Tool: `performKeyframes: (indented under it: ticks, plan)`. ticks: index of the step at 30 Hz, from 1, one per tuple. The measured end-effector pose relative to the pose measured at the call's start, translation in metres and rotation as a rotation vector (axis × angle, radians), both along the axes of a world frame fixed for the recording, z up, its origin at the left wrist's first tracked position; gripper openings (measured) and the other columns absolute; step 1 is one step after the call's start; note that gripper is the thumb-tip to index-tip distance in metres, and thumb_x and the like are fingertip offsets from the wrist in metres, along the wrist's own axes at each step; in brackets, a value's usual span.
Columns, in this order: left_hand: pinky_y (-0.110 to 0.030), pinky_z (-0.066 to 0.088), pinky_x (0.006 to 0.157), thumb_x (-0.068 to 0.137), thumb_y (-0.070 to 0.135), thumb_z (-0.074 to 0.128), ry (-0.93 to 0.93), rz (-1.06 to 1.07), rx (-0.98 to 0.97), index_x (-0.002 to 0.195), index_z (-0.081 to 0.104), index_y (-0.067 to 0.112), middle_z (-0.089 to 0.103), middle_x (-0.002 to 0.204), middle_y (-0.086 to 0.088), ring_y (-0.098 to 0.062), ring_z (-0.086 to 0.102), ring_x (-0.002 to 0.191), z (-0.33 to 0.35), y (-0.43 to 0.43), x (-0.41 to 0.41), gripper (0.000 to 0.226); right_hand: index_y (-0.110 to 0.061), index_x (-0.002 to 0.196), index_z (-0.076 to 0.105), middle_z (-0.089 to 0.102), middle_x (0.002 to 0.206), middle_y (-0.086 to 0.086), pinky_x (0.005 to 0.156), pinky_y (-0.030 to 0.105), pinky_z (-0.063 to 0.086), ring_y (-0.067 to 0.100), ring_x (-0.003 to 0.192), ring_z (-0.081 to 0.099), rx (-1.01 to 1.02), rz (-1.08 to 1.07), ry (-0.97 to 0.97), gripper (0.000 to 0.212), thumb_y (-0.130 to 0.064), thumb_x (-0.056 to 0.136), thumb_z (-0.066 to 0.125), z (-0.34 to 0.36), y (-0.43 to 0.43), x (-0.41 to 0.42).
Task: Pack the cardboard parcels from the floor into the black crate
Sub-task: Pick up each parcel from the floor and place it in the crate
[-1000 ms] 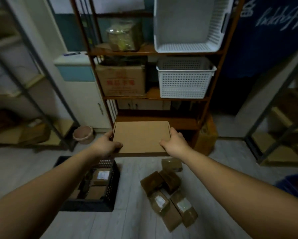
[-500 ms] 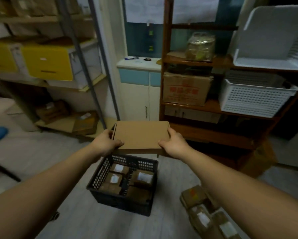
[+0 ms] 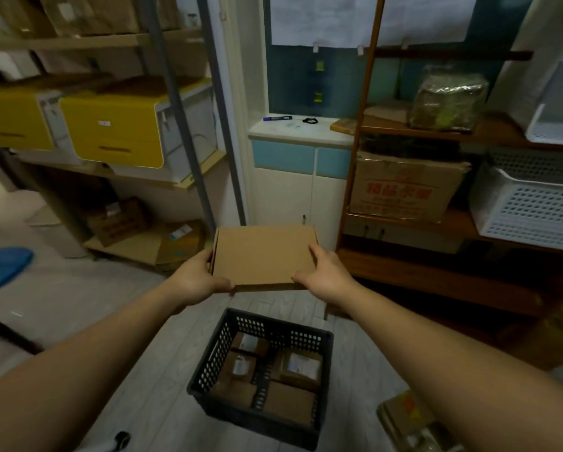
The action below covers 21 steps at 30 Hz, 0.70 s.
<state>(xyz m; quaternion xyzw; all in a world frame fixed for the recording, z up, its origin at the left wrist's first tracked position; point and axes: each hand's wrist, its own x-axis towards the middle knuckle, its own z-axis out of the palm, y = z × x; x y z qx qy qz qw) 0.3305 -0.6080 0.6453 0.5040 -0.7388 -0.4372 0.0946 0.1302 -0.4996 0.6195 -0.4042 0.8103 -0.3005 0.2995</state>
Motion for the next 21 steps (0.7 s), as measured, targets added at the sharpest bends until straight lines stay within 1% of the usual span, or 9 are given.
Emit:
performKeyframes:
  ticks: [3,5,9,11,12,14,17,19,21]
  plan:
    - [-0.032,0.042,0.095,0.073,0.007,0.074,0.007,-0.032,-0.055,0.141,0.031,0.02,0.052,0.121,0.002,-0.013,0.046,0.106,-0.005,-0.032,-0.006,0.082,-0.02,0.151,0.016,0.032,0.145,0.008,0.105,0.031,0.036,0.026,0.128,0.041,0.004,0.026,0.005,0.083,-0.034,0.086,0.065,-0.006,-0.031,-0.003]
    - [-0.03,0.041,0.093,0.073,0.004,0.073,-0.002,-0.073,-0.068,0.141,0.03,0.019,0.05,0.116,0.004,-0.013,0.045,0.106,-0.01,-0.052,-0.013,0.082,-0.022,0.151,0.015,0.031,0.145,0.007,0.103,0.03,0.036,0.026,0.128,0.041,0.025,0.019,0.016,0.086,-0.036,0.084,0.066,-0.011,-0.047,-0.006]
    - [-0.034,0.045,0.095,0.07,0.006,0.076,-0.016,-0.192,-0.077,0.137,0.036,0.017,0.054,0.123,-0.002,-0.019,0.05,0.116,-0.037,-0.096,-0.031,0.079,-0.025,0.151,0.013,0.032,0.143,0.008,0.107,0.037,0.039,0.028,0.128,0.04,0.09,-0.053,0.049,0.094,-0.044,0.078,0.069,-0.033,-0.071,-0.012]
    - [-0.037,0.045,0.098,0.069,0.009,0.078,-0.038,-0.278,-0.103,0.135,0.039,0.015,0.055,0.126,-0.004,-0.024,0.051,0.12,-0.059,-0.118,-0.041,0.077,-0.026,0.151,0.012,0.028,0.143,0.007,0.107,0.038,0.04,0.029,0.129,0.038,0.12,-0.098,0.047,0.094,-0.044,0.079,0.069,-0.052,-0.08,-0.014]
    - [-0.038,0.044,0.099,0.069,0.009,0.078,-0.049,-0.32,-0.105,0.136,0.038,0.014,0.054,0.128,-0.005,-0.025,0.05,0.121,-0.075,-0.13,-0.047,0.078,-0.026,0.15,0.013,0.025,0.143,0.007,0.108,0.036,0.039,0.029,0.129,0.038,0.133,-0.121,0.038,0.091,-0.043,0.08,0.069,-0.065,-0.083,-0.015]
    - [-0.036,0.041,0.101,0.071,0.007,0.076,-0.045,-0.407,-0.095,0.142,0.029,0.014,0.05,0.13,-0.003,-0.022,0.047,0.123,-0.111,-0.149,-0.057,0.085,-0.024,0.15,0.015,0.018,0.146,0.008,0.109,0.033,0.034,0.029,0.13,0.037,0.166,-0.156,0.037,0.087,-0.042,0.082,0.067,-0.098,-0.09,-0.014]
    - [-0.03,0.039,0.1,0.075,0.011,0.074,-0.107,-0.492,-0.054,0.141,0.028,0.017,0.046,0.129,0.002,-0.016,0.043,0.125,-0.183,-0.167,-0.066,0.081,-0.02,0.152,0.013,0.011,0.15,0.01,0.112,0.031,0.03,0.03,0.134,0.033,0.243,-0.178,0.026,0.087,-0.042,0.085,0.064,-0.163,-0.097,-0.009]
    - [-0.034,0.036,0.106,0.077,0.024,0.074,-0.193,-0.504,-0.02,0.147,0.022,0.013,0.037,0.144,-0.005,-0.023,0.038,0.132,-0.244,-0.175,-0.069,0.088,-0.017,0.151,0.018,0.012,0.151,0.012,0.111,0.03,0.03,0.03,0.133,0.034,0.269,-0.177,0.028,0.08,-0.038,0.088,0.063,-0.219,-0.099,-0.007]
    - [-0.035,0.03,0.11,0.082,0.028,0.069,-0.264,-0.501,-0.008,0.15,0.016,0.013,0.026,0.152,-0.01,-0.027,0.031,0.137,-0.313,-0.178,-0.073,0.087,-0.017,0.15,0.021,0.009,0.153,0.013,0.113,0.033,0.031,0.032,0.134,0.033,0.304,-0.168,0.061,0.076,-0.037,0.089,0.061,-0.283,-0.101,-0.009]
